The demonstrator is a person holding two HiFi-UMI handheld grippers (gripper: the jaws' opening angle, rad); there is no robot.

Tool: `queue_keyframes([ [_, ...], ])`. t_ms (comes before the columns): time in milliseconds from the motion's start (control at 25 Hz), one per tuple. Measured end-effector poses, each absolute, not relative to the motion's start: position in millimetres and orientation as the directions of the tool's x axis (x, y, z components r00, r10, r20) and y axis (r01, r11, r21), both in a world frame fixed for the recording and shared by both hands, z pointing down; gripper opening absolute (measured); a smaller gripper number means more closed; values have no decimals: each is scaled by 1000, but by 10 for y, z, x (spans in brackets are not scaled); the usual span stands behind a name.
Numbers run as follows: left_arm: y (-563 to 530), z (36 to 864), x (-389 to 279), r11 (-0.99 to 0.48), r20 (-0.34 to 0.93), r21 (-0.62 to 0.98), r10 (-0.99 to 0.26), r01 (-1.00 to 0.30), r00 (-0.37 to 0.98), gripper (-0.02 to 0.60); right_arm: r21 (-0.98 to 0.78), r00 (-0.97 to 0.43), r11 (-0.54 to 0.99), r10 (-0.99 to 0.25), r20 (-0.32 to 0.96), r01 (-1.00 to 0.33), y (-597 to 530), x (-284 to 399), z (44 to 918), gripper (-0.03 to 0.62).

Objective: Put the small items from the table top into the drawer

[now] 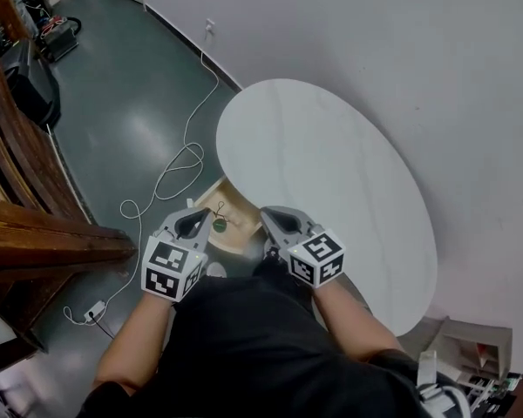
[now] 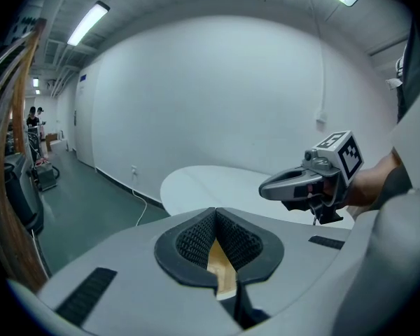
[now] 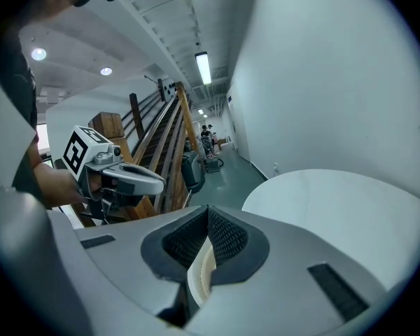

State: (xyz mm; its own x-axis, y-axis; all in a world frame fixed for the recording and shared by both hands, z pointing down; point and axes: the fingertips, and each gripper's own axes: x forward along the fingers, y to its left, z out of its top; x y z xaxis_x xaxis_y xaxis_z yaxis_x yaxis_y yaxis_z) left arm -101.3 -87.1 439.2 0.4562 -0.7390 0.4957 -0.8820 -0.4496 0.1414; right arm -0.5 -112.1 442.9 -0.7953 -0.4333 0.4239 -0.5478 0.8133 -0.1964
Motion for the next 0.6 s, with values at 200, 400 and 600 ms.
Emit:
queue_keyframes([
  [200, -847, 4278, -931, -472, 476, 137, -740, -871, 476, 15, -205, -789, 792, -471, 395, -575, -1091, 125, 4301, 9],
  [400, -827, 4223, -922, -478, 462, 131, -746, -869, 480, 15, -191, -774, 777, -505, 381, -600, -1078, 218, 4254, 9],
  [600, -809, 4207, -910, -481, 463, 129, -744, -867, 481, 15, -187, -769, 774, -508, 388, -605, -1061, 245, 4267, 9],
])
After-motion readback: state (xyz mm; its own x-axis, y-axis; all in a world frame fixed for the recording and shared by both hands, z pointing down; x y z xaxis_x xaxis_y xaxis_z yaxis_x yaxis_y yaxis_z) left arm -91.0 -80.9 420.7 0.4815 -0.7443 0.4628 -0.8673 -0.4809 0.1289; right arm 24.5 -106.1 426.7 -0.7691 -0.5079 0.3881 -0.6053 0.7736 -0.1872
